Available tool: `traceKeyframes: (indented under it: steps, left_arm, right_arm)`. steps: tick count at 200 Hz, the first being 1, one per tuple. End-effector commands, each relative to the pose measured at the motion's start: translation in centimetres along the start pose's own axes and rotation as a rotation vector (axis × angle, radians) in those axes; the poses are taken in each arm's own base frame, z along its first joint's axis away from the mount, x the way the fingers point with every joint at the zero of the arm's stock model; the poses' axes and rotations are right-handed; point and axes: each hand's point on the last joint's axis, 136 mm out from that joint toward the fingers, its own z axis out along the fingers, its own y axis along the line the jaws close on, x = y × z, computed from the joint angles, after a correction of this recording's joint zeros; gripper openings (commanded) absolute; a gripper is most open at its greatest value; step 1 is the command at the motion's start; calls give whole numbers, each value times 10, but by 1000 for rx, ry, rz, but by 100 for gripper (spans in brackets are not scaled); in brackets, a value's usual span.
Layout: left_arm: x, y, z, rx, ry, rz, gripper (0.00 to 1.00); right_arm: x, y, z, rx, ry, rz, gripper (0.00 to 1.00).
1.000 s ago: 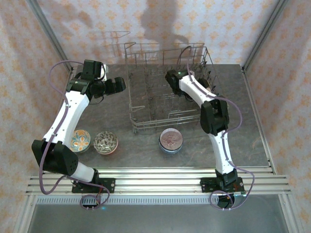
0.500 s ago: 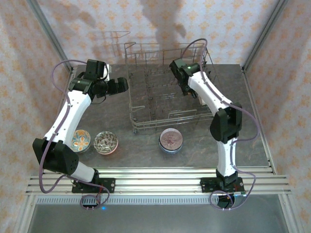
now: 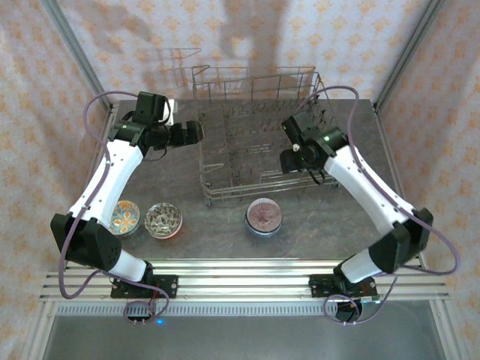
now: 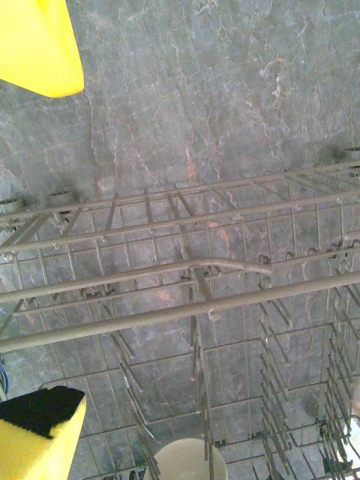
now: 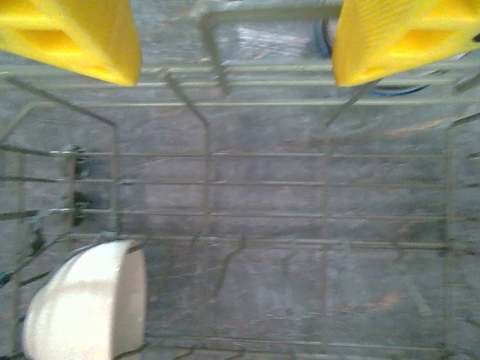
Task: Load the bowls into the dish rack
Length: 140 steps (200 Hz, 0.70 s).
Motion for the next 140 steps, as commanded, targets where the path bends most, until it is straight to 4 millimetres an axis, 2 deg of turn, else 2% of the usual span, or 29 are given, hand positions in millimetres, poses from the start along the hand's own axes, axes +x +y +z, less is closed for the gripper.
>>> traceKeyframes:
  steps: [1,25,51,66,102,140]
  left_arm:
    - [1,-12,-8,55,-17,23,99]
    - [0,-14,-7,52,-13,28,99]
    - [-1,-14,-9,31,-19,29,99]
    - [-2,-14,-9,24,-22,31,99]
    - [-2,-10,-9,-12,-28,18,99]
    - [-3,-4,-10,-46,-35,20,99]
  right_arm:
    - [13,18,-10,-136,-38,77,63]
    - [36,30,0,-187,-10,57,59]
    - [60,41,23,-221,50,51,52]
    - [70,43,34,-231,64,56,51]
    - [81,55,49,-324,22,107,49]
    - [103,63,73,-336,79,68,48]
